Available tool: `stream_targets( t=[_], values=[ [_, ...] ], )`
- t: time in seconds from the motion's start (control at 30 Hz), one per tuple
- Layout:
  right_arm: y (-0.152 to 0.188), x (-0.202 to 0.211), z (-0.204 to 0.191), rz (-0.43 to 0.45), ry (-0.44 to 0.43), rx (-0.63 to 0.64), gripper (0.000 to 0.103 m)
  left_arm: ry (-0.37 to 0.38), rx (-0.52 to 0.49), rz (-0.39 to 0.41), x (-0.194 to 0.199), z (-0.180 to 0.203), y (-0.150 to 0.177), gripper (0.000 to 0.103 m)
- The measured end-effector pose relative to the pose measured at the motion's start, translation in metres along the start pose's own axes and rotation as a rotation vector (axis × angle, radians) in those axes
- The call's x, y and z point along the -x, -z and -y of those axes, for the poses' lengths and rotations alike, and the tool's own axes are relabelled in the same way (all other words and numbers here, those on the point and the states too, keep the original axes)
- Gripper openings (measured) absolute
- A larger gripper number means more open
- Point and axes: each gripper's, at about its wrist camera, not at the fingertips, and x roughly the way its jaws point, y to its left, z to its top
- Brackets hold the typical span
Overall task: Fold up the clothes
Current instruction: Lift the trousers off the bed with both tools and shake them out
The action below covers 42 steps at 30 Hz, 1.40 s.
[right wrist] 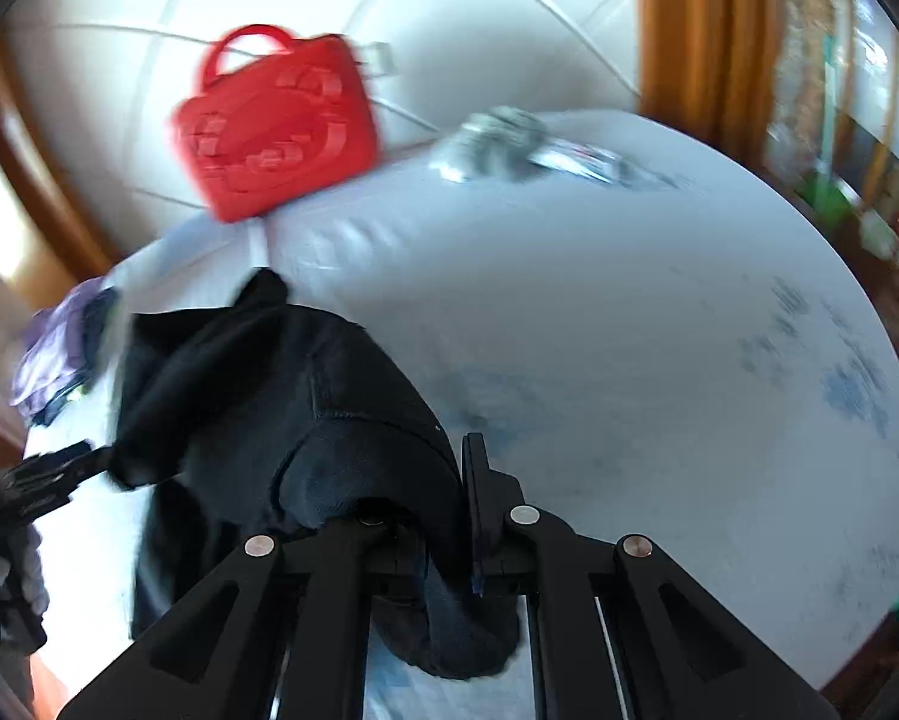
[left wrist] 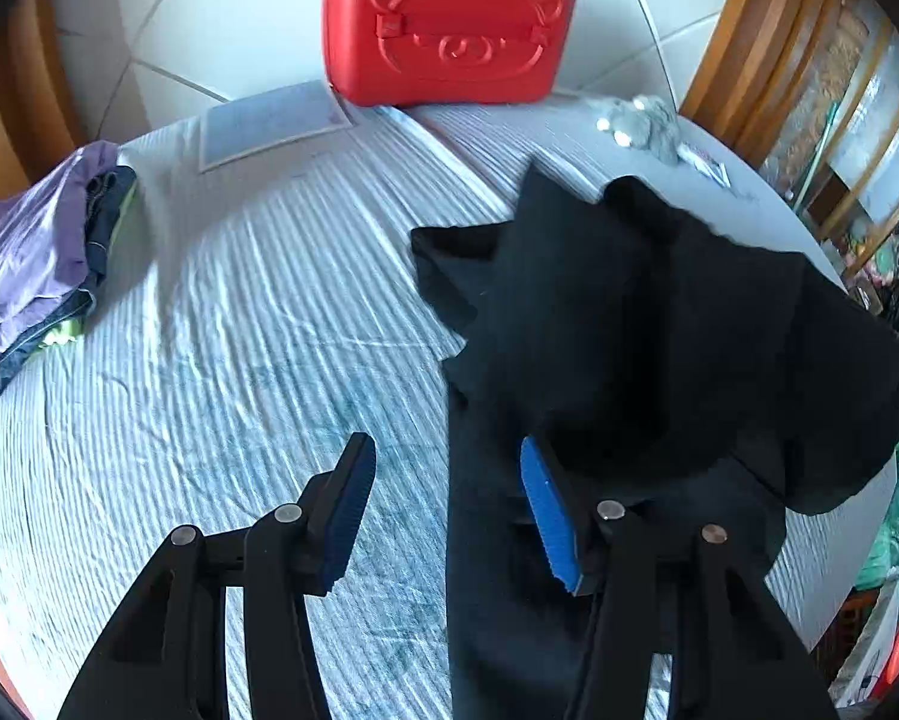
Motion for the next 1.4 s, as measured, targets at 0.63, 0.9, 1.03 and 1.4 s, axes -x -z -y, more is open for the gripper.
stream_targets(
  t=[0.63,0.9,1.03,1.4],
  values=[
    [-0.006,-0.018,0.067,-0.051,0.069,-0.032,0.010,-0.037,-0.127,-0.126,-0.072,0.073,0.032,0.043],
    [-0.037,0.027,0.046,0.144,-0.009,0.045,0.007,-0.160,-0.022,0.067,-0.006,0.047,-0.008,0.002],
    [-0.077,0.086,0.014,0.372,-0.050,0.119,0.007,-0.203,0.009,0.183,0.039,0.032,-0.029,0.003],
    [-0.110,0.180,0.048,0.590,0.224,0.070,0.008,-0.233,0.104,0.267,0.095,-0.037,-0.053,0.007]
  ],
)
